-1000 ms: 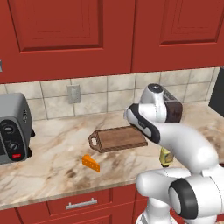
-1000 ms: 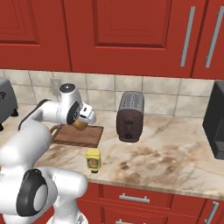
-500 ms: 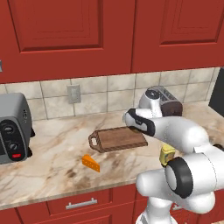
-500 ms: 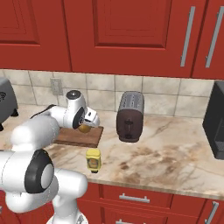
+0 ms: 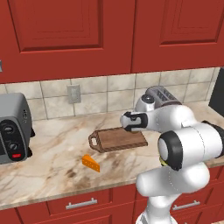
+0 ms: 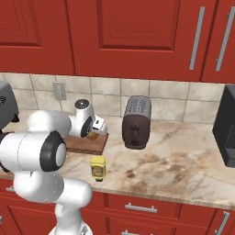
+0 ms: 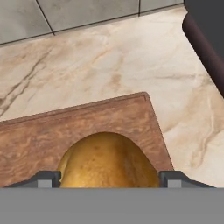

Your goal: Retrieve the reheated potato from the microwave, then place the potato, cheese, and condiment on the cutting board.

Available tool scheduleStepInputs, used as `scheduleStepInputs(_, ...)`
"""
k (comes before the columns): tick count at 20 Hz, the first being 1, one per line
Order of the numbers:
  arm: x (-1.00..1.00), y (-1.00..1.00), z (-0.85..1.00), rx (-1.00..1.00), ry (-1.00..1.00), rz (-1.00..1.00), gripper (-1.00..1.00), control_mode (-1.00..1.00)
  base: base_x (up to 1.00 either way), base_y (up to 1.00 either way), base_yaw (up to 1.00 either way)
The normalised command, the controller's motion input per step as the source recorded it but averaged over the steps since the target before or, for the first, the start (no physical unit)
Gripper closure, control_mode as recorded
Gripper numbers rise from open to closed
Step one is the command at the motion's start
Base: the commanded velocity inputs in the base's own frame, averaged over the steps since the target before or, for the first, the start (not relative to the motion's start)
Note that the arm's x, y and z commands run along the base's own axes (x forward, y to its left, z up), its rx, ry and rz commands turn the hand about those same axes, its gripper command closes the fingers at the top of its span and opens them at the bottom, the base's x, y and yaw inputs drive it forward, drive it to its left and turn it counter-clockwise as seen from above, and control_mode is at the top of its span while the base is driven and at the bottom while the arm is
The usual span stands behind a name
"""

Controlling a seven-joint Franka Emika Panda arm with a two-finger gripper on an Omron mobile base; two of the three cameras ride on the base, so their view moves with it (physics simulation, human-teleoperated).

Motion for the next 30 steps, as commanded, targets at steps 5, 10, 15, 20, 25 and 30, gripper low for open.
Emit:
scheduleStepInputs(5, 0.13, 0.0, -0.23, 0.0, 0.0, 0.0, 1.0, -1.0, 0.0, 0.0, 0.0)
scheduleStepInputs(10, 0.02, 0.0, -0.21, 0.0, 0.0, 0.0, 1.0, -1.0, 0.0, 0.0, 0.0)
scheduleStepInputs(15, 0.0, 0.0, -0.21, 0.0, 0.0, 0.0, 1.0, -1.0, 0.0, 0.0, 0.0)
scheduleStepInputs(20, 0.08, 0.0, -0.26, 0.0, 0.0, 0.0, 1.0, -1.0, 0.0, 0.0, 0.0)
scheduleStepInputs(25, 0.01, 0.0, -0.23, 0.0, 0.0, 0.0, 1.0, -1.0, 0.0, 0.0, 0.0)
scheduleStepInputs(30, -0.15, 0.0, -0.32, 0.0, 0.0, 0.0, -1.0, -1.0, 0.0, 0.0, 0.0)
